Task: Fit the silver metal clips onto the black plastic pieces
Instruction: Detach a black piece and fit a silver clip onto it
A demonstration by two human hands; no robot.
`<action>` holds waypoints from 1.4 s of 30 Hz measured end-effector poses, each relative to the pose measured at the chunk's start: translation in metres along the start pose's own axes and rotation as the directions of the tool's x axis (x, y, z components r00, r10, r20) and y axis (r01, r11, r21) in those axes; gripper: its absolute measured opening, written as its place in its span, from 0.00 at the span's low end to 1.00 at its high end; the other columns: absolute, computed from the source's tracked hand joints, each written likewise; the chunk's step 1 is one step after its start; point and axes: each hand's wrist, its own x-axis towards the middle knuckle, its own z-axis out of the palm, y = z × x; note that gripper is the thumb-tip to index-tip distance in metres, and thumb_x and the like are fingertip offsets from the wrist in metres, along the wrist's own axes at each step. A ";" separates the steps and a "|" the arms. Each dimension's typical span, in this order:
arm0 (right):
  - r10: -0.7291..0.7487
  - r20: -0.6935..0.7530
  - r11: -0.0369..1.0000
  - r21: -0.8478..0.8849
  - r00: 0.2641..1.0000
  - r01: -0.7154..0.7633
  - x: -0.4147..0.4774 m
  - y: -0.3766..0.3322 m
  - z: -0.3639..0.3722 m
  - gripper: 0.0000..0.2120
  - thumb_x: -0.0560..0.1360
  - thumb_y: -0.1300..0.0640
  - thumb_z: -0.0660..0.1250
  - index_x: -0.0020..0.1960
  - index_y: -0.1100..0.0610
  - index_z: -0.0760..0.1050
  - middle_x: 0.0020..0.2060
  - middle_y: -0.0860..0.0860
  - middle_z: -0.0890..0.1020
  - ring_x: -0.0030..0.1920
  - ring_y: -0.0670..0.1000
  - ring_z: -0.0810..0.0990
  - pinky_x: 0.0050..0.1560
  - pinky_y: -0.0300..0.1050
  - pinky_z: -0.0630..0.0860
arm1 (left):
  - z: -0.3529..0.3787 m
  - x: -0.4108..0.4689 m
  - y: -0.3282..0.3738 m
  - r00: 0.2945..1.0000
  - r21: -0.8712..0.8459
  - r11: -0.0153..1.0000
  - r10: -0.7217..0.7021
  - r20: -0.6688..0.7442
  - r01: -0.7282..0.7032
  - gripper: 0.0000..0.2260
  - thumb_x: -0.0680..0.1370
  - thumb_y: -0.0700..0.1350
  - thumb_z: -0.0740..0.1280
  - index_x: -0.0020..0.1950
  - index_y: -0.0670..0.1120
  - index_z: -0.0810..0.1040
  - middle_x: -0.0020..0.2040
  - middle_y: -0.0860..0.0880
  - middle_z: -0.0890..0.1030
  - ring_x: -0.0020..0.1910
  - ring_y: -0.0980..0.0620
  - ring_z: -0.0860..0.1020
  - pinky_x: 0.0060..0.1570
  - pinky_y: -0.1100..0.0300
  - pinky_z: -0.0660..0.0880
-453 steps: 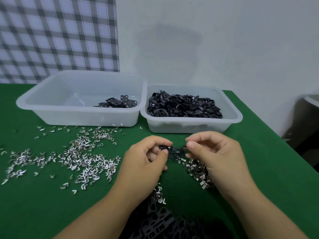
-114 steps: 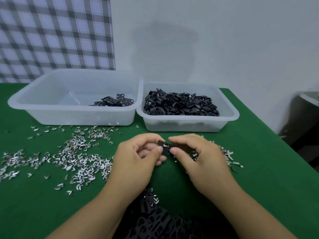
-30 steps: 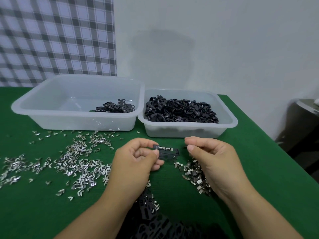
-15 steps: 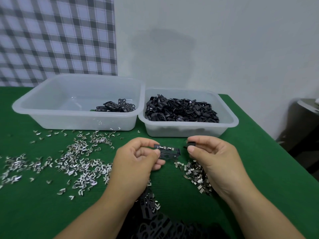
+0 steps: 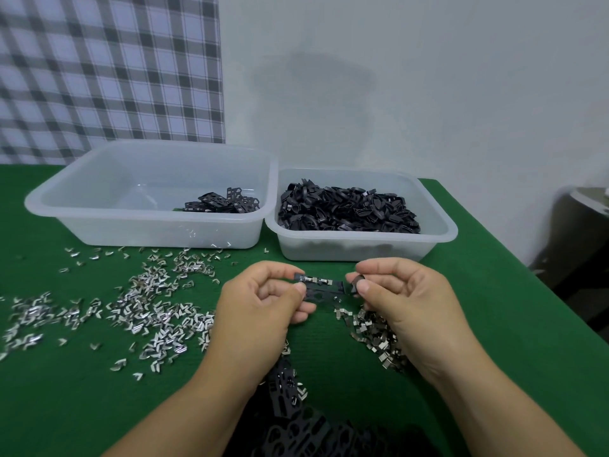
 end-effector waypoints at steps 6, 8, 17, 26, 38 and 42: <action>-0.003 0.029 0.998 -0.059 1.000 0.004 -0.002 0.000 0.000 0.13 0.69 0.71 0.69 0.39 0.53 0.84 0.34 0.51 0.85 0.34 0.43 0.79 0.37 0.32 0.75 | 0.000 0.000 0.000 1.000 -0.012 1.000 0.001 -0.013 -0.001 0.06 0.74 0.33 0.69 0.43 0.44 0.80 0.29 0.46 0.82 0.32 0.52 0.83 0.32 0.67 0.77; -0.001 0.046 0.999 -0.048 0.999 0.003 -0.002 -0.001 0.000 0.13 0.69 0.71 0.69 0.40 0.54 0.84 0.35 0.51 0.84 0.34 0.45 0.80 0.38 0.33 0.76 | 0.000 0.000 0.000 1.000 -0.016 1.000 -0.001 -0.011 0.001 0.07 0.74 0.33 0.69 0.43 0.44 0.80 0.29 0.46 0.82 0.32 0.52 0.83 0.32 0.67 0.77; 0.006 0.049 1.000 0.011 0.999 -0.007 -0.002 -0.001 0.000 0.12 0.69 0.71 0.69 0.47 0.57 0.80 0.38 0.54 0.85 0.36 0.46 0.81 0.38 0.36 0.77 | 0.000 0.001 -0.001 1.000 -0.014 1.000 -0.007 0.001 0.007 0.06 0.74 0.34 0.69 0.43 0.45 0.81 0.31 0.44 0.83 0.32 0.52 0.83 0.32 0.67 0.77; -0.006 0.049 0.995 -0.097 0.999 0.011 -0.003 -0.003 0.002 0.10 0.68 0.70 0.71 0.46 0.58 0.80 0.38 0.51 0.85 0.38 0.44 0.83 0.38 0.31 0.75 | 0.000 0.001 0.000 0.999 -0.005 1.000 0.006 0.036 -0.006 0.09 0.74 0.31 0.67 0.43 0.44 0.81 0.29 0.47 0.82 0.31 0.54 0.83 0.32 0.68 0.77; 0.075 0.147 0.976 -0.214 0.986 -0.042 -0.006 -0.001 0.010 0.08 0.75 0.64 0.64 0.45 0.55 0.80 0.31 0.50 0.82 0.32 0.44 0.79 0.36 0.34 0.75 | -0.001 0.003 -0.004 1.000 -0.044 0.999 -0.002 0.027 0.003 0.10 0.75 0.31 0.65 0.43 0.45 0.80 0.29 0.48 0.82 0.30 0.55 0.82 0.31 0.69 0.76; 0.054 0.136 0.957 -0.291 0.989 -0.012 -0.004 -0.001 0.014 0.08 0.76 0.64 0.63 0.43 0.53 0.77 0.29 0.47 0.80 0.31 0.42 0.76 0.34 0.34 0.74 | -0.001 0.003 -0.003 0.999 -0.068 0.998 -0.007 0.035 0.009 0.10 0.76 0.30 0.65 0.43 0.44 0.80 0.28 0.49 0.81 0.30 0.55 0.82 0.31 0.69 0.76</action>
